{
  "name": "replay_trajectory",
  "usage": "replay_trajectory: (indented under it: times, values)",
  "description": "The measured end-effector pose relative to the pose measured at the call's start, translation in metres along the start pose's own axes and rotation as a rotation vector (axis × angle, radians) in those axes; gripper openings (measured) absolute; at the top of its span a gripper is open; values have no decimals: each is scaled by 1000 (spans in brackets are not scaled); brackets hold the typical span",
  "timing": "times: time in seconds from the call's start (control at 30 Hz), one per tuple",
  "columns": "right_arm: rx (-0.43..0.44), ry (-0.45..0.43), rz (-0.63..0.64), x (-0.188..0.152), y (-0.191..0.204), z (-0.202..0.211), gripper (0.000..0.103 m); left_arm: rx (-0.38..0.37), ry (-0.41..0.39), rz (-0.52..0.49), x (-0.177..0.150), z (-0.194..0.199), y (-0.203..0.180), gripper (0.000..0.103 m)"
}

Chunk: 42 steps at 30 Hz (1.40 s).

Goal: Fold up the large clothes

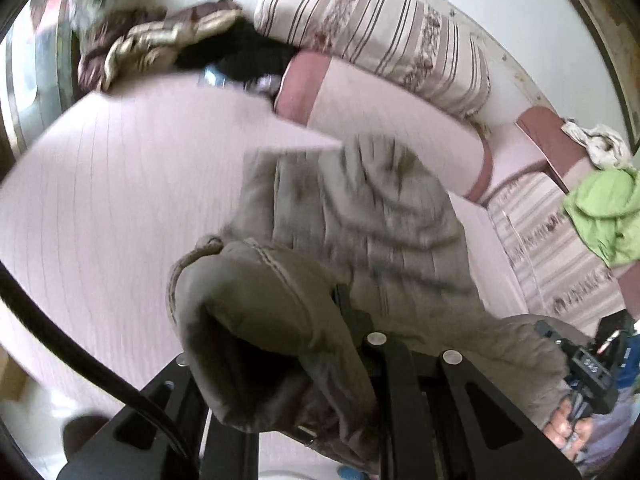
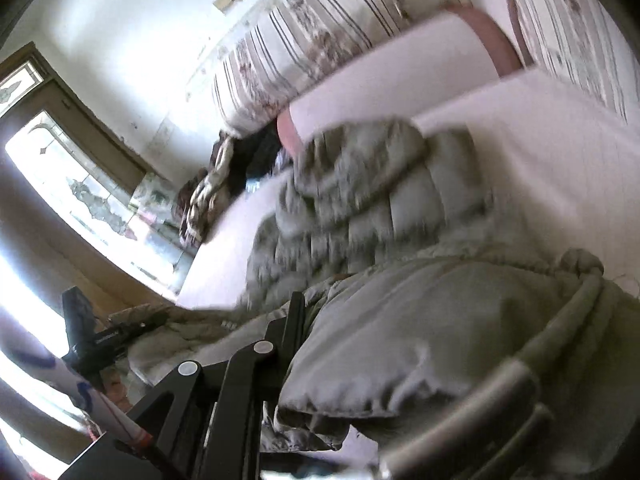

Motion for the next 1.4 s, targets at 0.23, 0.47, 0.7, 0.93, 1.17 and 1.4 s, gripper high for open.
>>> replay_trajectory:
  times: [0.23, 0.47, 0.7, 0.93, 1.17, 1.4]
  values:
    - [-69, -66, 50, 83, 11, -68, 16, 119, -26, -46, 81, -84, -26, 15]
    - [-192, -32, 42, 136, -22, -181, 16, 241, 40, -60, 125, -207, -11, 15]
    - [-276, 5, -53, 154, -78, -269, 17, 304, 118, -52, 135, -312, 5, 18]
    - [-307, 37, -99, 137, -116, -304, 19, 330, 119, -96, 122, -338, 5, 21]
    - [-164, -26, -159, 160, -99, -269, 66, 94, 62, 93, 157, -282, 18, 59]
    - [-142, -143, -31, 174, -49, -219, 93, -13, -31, 187, 190, -215, 12, 74]
Point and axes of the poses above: each gripper's, at about its wrist camera, not at the fingertips, and z roughly against the way its jaws point, y to its left, x to its top, the point moved 3 cm from there along -z, roughly the way its jaws point, and after that the axes turned 11 degrees about -y, right-handed, at the moved point
